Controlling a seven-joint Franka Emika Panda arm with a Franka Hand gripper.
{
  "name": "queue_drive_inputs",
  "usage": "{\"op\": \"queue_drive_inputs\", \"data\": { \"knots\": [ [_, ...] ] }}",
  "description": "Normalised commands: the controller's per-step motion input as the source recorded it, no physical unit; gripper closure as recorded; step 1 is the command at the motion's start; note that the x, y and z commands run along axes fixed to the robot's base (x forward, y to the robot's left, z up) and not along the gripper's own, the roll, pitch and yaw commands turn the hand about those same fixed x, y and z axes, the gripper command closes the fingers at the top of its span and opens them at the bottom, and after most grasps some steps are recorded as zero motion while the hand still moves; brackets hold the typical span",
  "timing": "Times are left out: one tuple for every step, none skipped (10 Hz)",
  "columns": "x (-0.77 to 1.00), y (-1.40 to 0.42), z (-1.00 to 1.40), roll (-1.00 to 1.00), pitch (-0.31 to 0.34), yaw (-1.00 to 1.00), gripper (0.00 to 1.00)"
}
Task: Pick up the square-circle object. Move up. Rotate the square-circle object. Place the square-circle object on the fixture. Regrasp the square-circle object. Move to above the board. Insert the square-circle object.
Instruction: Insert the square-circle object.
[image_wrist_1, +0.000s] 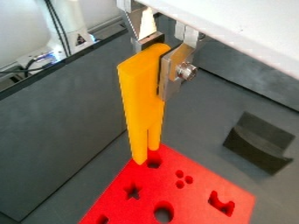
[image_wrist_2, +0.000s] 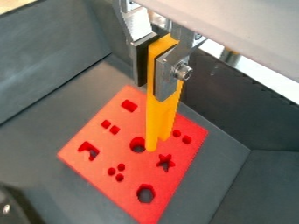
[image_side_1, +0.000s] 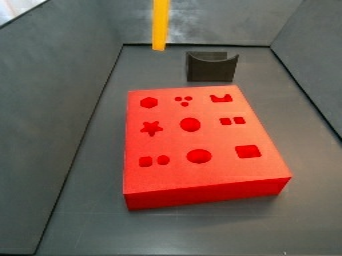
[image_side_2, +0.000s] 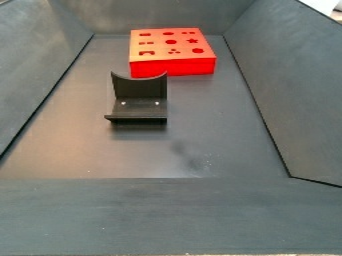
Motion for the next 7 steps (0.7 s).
{"op": "queue_drive_inputs", "data": {
  "knots": [
    [0.02,-0.27,0.0,0.0,0.0,-0.89,1.0],
    [0.02,-0.27,0.0,0.0,0.0,-0.9,1.0],
    [0.06,-0.27,0.0,0.0,-0.039,-0.87,1.0],
    [0.06,-0.26,-0.06,0.0,-0.053,-0.87,1.0],
    [0.07,-0.26,-0.1,0.0,-0.034,-0.88,1.0],
    [0.09,-0.26,-0.2,0.02,-0.036,-0.88,1.0],
    [0.09,-0.26,-0.3,0.04,-0.044,-0.89,1.0]
  ]
}}
